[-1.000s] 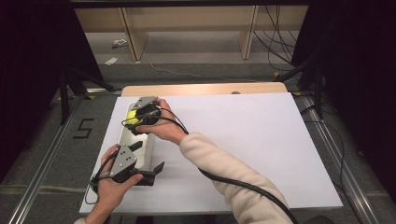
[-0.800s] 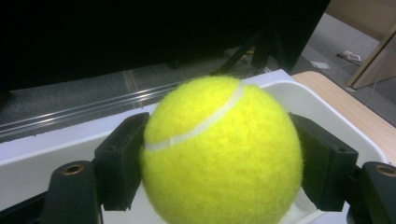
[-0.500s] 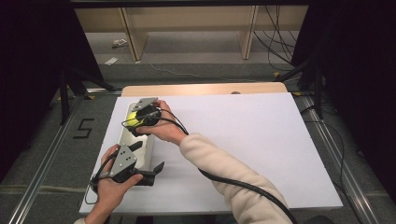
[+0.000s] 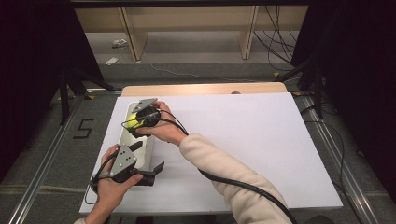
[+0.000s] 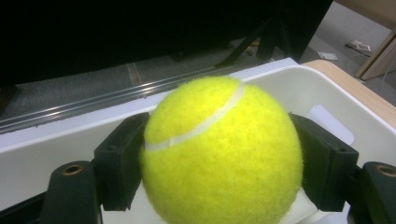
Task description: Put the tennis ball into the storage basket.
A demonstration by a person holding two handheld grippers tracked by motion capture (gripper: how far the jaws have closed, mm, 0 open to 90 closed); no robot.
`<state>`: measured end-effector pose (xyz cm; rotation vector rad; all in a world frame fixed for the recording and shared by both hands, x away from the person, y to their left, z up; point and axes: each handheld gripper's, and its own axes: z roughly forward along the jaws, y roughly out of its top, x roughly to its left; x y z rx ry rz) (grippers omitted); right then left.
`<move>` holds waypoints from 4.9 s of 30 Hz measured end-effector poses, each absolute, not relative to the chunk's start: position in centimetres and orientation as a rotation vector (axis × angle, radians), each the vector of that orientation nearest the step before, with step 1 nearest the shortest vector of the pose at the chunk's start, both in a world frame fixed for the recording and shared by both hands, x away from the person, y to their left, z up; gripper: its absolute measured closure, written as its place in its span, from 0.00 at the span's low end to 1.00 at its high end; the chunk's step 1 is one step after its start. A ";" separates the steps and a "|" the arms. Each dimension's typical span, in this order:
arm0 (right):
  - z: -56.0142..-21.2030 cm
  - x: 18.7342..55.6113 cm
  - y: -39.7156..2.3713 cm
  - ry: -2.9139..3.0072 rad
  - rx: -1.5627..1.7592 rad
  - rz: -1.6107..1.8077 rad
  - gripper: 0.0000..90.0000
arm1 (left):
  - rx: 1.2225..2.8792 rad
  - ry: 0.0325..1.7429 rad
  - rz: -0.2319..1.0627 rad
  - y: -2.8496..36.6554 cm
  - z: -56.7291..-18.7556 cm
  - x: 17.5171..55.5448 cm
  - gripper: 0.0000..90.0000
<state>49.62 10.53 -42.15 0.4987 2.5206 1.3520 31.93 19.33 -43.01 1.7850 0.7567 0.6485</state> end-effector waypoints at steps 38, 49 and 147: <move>-40.2 49.4 7.0 2.453 0.530 1.391 0.21 | 1.786 0.757 0.649 19.3 -43.0 31.9 0.00; -39.9 49.3 3.8 2.423 0.583 1.379 0.21 | 1.785 0.760 0.649 19.3 -43.0 31.9 0.00; -42.9 42.7 -25.6 2.147 1.054 1.240 0.21 | 1.776 0.783 0.660 19.3 -43.0 32.1 0.00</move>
